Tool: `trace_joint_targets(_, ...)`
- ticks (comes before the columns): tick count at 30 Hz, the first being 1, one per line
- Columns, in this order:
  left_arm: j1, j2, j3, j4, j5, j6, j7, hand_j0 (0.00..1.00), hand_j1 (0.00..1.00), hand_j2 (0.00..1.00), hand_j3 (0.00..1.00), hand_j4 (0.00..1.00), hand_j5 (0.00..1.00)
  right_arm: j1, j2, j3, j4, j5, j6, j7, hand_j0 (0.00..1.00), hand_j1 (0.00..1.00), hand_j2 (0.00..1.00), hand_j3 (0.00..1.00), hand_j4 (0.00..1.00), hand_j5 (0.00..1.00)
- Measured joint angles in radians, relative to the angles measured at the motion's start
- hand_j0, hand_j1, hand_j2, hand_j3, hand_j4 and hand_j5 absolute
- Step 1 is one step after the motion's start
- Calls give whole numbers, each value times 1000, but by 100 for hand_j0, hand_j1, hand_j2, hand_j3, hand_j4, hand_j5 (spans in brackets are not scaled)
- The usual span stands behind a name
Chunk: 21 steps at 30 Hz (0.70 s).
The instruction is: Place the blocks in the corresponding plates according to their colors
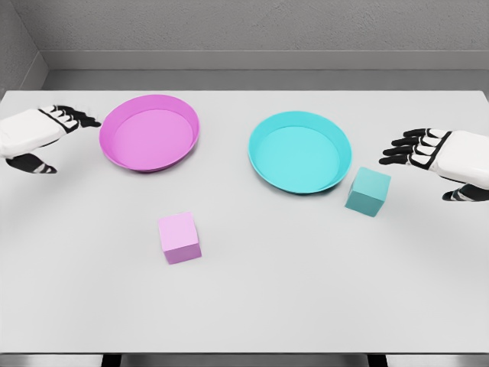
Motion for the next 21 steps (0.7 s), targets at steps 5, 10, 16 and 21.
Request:
trace_joint_targets(5, 34, 30, -1, -73, -6, 0, -6, 100, 100, 100, 100, 100, 100, -9, 4, 5, 0, 1, 0, -2, 100, 100, 100, 100, 100, 100)
trace_joint_targets(10, 72, 39, -1, -155, -11, 0, -7, 100, 100, 100, 100, 100, 100, -75, 36, 10, 2, 66, 0, -4, 100, 100, 100, 100, 100, 100)
trace_joint_targets(16, 86, 37, -18, -242, -23, 0, -8, 100, 100, 100, 100, 100, 100, -97, 99, 14, 5, 152, 0, -2, 100, 100, 100, 100, 100, 100)
trace_joint_targets(21, 78, 28, -54, -289, -38, 0, -14, 100, 100, 100, 100, 100, 100, -107, 171, 17, 17, 209, 0, 9, 100, 100, 100, 100, 100, 100)
